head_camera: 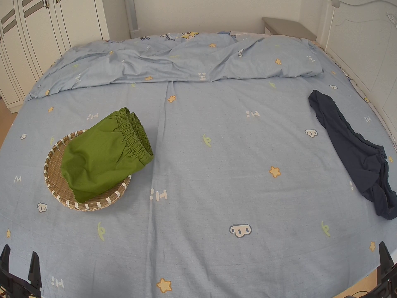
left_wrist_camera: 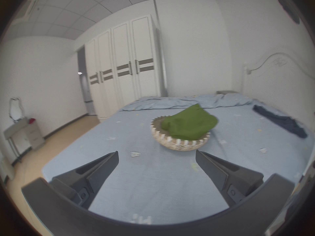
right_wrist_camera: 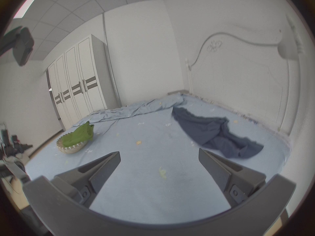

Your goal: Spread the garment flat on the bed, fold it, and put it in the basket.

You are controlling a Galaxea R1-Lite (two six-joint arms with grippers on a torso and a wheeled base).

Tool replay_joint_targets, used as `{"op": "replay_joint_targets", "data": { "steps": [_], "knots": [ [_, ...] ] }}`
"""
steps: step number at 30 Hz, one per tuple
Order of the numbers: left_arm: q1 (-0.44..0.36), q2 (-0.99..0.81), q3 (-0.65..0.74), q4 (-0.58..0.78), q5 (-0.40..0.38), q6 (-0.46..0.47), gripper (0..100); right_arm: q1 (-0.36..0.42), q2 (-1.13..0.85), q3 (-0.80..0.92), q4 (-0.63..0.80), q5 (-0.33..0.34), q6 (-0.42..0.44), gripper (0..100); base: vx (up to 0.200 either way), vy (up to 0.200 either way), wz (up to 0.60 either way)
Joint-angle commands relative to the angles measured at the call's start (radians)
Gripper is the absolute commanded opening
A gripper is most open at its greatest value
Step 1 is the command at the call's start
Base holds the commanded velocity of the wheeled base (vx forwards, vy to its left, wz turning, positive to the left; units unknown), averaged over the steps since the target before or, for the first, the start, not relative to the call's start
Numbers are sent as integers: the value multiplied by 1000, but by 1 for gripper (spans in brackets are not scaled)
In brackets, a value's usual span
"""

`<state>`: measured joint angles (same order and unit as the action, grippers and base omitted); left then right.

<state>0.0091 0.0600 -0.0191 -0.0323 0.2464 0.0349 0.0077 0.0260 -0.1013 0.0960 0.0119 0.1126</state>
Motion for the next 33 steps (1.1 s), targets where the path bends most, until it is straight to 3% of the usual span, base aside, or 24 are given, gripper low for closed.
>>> {"op": "replay_joint_targets", "data": {
  "steps": [1,5,7,11,17,33],
  "knots": [
    [-14,-60,19,25,-187,-69,100,-9,-26,100,-137,-73,-128,100,0,0,0],
    [-14,-57,19,29,-196,-59,100,-6,-26,97,-70,0,-125,100,0,0,0],
    [-14,-57,19,29,-197,-56,100,-6,-26,95,-65,0,-122,100,0,0,0],
    [-14,-58,19,26,-276,46,100,-6,-26,97,-76,0,-122,100,0,0,0],
    [-12,-57,19,31,-259,-30,100,-6,-26,98,-82,-1,-116,100,0,0,0],
    [-12,-57,19,29,-254,-33,100,-6,-26,98,-84,0,-120,100,0,0,0]
  ]
}}
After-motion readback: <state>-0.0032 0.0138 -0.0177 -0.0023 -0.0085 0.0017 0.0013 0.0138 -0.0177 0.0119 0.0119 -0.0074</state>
